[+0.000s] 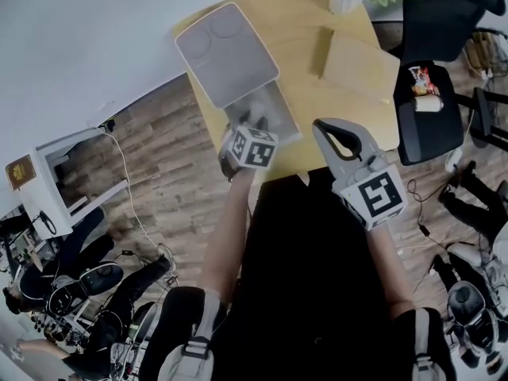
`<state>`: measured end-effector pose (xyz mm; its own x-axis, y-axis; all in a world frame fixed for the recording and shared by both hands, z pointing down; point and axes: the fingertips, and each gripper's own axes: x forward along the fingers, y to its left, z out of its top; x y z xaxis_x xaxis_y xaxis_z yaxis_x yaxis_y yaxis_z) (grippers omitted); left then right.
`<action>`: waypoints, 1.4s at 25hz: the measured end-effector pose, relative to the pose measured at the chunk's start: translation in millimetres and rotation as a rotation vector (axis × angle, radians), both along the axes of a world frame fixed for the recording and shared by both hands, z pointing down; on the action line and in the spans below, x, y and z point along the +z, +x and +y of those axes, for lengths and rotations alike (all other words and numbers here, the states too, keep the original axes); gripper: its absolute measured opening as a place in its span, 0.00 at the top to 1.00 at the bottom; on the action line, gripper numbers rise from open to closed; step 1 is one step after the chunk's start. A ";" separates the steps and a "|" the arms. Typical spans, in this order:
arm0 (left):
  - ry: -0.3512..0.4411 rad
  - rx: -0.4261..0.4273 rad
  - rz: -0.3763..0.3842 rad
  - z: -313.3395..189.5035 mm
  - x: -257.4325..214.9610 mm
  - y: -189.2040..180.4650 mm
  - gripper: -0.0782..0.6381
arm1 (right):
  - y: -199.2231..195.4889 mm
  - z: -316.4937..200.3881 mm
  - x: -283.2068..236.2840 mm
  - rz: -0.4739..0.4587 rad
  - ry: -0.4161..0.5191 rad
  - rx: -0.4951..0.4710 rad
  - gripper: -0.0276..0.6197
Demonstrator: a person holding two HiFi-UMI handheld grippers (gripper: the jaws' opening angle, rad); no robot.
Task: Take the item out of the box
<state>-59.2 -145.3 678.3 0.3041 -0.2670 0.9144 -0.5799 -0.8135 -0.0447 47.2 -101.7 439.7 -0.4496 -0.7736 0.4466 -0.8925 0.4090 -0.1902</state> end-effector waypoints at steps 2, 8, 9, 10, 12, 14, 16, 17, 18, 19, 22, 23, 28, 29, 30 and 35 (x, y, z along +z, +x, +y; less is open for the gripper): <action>0.014 -0.030 0.007 1.9 -6.7 -0.8 0.65 | 5.3 1.1 -0.6 -0.004 0.009 -0.022 0.95; 0.059 -0.106 0.044 10.7 -36.0 -16.1 0.66 | -0.7 11.0 -7.8 -0.029 0.021 -0.084 0.95; 0.069 -0.123 0.048 11.9 -41.6 -18.3 0.66 | -1.4 12.5 -9.5 -0.037 0.023 -0.099 0.95; 0.081 -0.139 0.051 13.0 -47.3 -21.2 0.66 | -2.7 13.3 -11.4 -0.045 0.028 -0.115 0.95; 0.107 -0.176 0.053 15.0 -59.0 -27.2 0.66 | -5.2 13.2 -14.7 -0.060 0.042 -0.150 0.95; 0.128 -0.218 0.057 18.0 -70.7 -31.3 0.66 | -5.6 12.2 -16.4 -0.075 0.054 -0.180 0.95; 0.144 -0.256 0.067 22.9 -83.6 -32.8 0.66 | -5.0 11.3 -17.8 -0.090 0.063 -0.205 0.95; 0.152 -0.273 0.075 25.6 -90.9 -32.9 0.66 | -4.6 10.5 -18.9 -0.096 0.067 -0.217 0.95; 0.161 -0.291 0.083 28.1 -98.1 -32.8 0.66 | -4.3 9.5 -20.2 -0.102 0.072 -0.231 0.95; 0.171 -0.307 0.090 30.3 -105.2 -32.9 0.66 | -4.1 8.5 -21.7 -0.106 0.078 -0.246 0.95; 0.207 -0.355 0.110 34.4 -125.1 -33.8 0.66 | -3.3 5.4 -26.5 -0.114 0.097 -0.285 0.95; 0.219 -0.372 0.121 35.6 -131.9 -33.9 0.66 | -2.9 5.0 -27.8 -0.114 0.103 -0.295 0.95; 0.298 -0.419 0.184 35.8 -166.9 -29.8 0.66 | -3.1 0.7 -32.3 -0.104 0.141 -0.355 0.95; 0.308 -0.427 0.194 36.0 -172.2 -29.1 0.66 | -3.5 -0.4 -33.4 -0.100 0.148 -0.366 0.95; 0.317 -0.435 0.208 36.5 -177.2 -28.6 0.65 | -4.1 -1.4 -35.2 -0.096 0.155 -0.375 0.95; 0.379 -0.454 0.311 36.4 -204.6 -25.7 0.66 | -11.6 -3.4 -46.2 -0.107 0.162 -0.426 0.95</action>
<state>-84.9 -108.9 473.7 0.3199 -0.7163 0.6202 -0.8933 -0.4462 -0.0546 35.6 -105.1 393.5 -0.7792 -0.5661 0.2692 -0.6176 0.7666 -0.1755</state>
